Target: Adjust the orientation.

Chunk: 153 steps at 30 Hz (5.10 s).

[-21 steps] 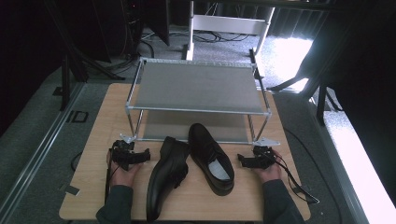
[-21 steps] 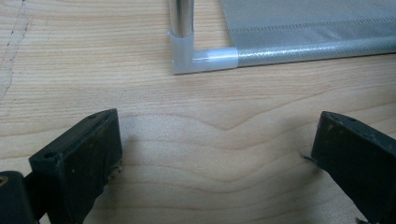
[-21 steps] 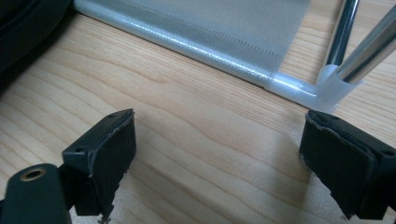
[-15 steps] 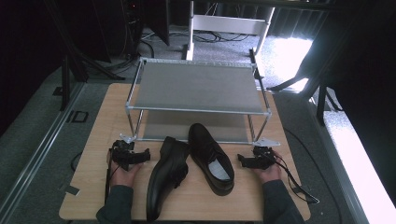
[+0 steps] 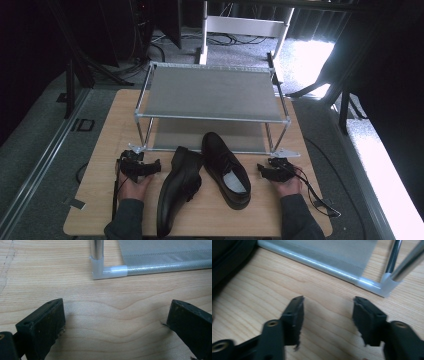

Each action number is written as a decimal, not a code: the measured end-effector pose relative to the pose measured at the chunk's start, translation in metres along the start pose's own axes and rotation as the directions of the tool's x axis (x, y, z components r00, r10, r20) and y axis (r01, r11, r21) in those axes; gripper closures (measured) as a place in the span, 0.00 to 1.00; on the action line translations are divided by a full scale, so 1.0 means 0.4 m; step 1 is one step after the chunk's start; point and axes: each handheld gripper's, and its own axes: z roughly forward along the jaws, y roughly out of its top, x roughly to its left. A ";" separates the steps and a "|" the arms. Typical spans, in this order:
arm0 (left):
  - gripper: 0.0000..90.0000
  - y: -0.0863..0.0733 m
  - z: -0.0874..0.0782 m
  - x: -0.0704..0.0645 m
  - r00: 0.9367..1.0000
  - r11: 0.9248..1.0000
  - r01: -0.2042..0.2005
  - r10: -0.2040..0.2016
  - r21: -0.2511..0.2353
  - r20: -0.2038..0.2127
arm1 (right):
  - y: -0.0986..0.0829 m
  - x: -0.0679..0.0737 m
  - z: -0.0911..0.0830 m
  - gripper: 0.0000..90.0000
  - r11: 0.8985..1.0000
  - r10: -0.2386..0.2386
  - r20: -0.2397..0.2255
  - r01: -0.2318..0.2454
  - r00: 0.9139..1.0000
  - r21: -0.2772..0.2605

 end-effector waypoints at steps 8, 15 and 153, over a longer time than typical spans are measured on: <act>0.02 0.000 0.000 0.000 1.000 1.000 0.000 0.000 0.000 0.000 | 0.014 0.046 -0.025 0.49 0.998 -0.060 0.021 0.060 0.998 0.003; 0.02 0.000 0.000 0.000 1.000 1.000 0.000 0.000 0.000 0.000 | 0.033 0.070 -0.072 0.54 0.998 -0.063 -0.026 0.062 0.998 -0.027; 0.93 0.009 -0.312 -0.084 0.902 0.957 -0.263 0.289 -0.124 0.319 | 0.037 0.179 -0.199 0.62 0.972 -0.227 -0.234 0.235 0.945 0.005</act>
